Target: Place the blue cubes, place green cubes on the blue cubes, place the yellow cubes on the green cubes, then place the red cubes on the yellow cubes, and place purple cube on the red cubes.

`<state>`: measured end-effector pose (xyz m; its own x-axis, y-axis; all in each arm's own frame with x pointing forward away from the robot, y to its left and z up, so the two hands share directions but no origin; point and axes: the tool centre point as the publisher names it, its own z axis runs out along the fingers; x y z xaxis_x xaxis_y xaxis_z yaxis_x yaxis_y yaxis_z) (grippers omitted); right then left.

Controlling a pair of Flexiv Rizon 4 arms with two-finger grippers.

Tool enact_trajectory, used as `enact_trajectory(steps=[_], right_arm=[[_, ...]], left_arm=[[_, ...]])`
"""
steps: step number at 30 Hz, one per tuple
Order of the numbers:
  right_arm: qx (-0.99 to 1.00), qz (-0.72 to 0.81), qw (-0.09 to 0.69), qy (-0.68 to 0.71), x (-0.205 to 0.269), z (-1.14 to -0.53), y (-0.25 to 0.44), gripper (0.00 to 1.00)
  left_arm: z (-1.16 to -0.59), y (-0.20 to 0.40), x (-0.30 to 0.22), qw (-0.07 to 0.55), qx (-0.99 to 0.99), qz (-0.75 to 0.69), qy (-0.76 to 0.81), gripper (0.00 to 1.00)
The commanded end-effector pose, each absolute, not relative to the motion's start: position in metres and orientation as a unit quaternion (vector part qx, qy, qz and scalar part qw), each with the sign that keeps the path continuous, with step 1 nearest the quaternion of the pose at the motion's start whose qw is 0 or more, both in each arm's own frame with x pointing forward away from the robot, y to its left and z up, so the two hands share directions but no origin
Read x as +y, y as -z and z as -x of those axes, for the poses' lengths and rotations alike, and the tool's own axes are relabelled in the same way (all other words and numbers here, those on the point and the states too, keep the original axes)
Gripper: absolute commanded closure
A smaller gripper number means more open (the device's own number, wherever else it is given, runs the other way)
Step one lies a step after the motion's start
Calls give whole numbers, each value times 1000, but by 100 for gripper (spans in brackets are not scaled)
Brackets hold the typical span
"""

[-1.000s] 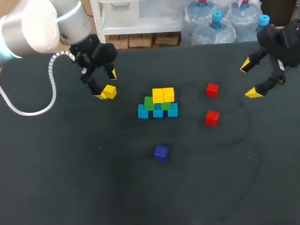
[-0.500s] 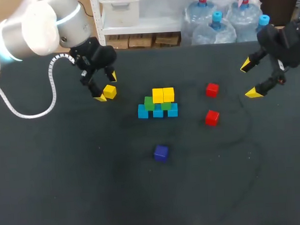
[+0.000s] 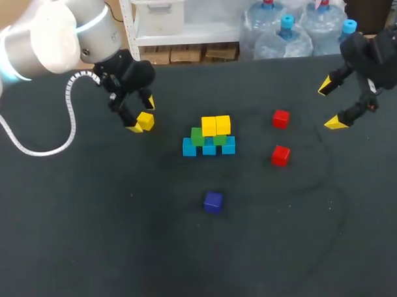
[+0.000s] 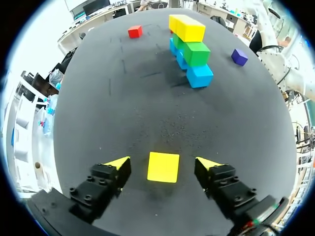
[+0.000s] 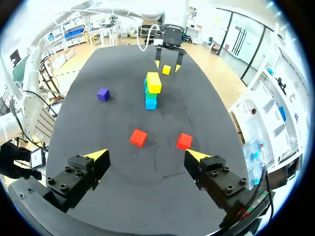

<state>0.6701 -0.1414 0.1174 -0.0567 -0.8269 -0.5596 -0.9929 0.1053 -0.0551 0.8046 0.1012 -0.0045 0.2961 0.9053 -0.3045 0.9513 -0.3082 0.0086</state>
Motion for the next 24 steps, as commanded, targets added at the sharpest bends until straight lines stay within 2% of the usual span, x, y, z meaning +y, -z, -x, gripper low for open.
enact_trajectory(steps=[1,2,12,15,19,20,22,24], right_arm=[[705,645,236,-177,-141,-671,-117,0],[705,645,236,-177,-141,-671,-117,0],[705,645,236,-177,-141,-671,-117,0],[705,645,236,-177,-141,-671,-117,0],[705,645,236,-177,-141,-671,-117,0],[705,645,236,-177,-141,-671,-117,0],[705,645,236,-177,-141,-671,-117,0],[705,645,236,-177,-141,-671,-117,0]], left_arm=[[-810,6,100,88,580,-800,124,29],[-810,6,100,86,578,-802,121,50],[-811,4,99,82,577,-805,115,55],[-809,3,99,81,577,-805,113,63],[-807,3,100,81,579,-804,112,84],[-806,3,100,81,579,-803,112,85],[-804,3,100,81,580,-803,112,100],[-802,2,100,82,581,-802,112,100]])
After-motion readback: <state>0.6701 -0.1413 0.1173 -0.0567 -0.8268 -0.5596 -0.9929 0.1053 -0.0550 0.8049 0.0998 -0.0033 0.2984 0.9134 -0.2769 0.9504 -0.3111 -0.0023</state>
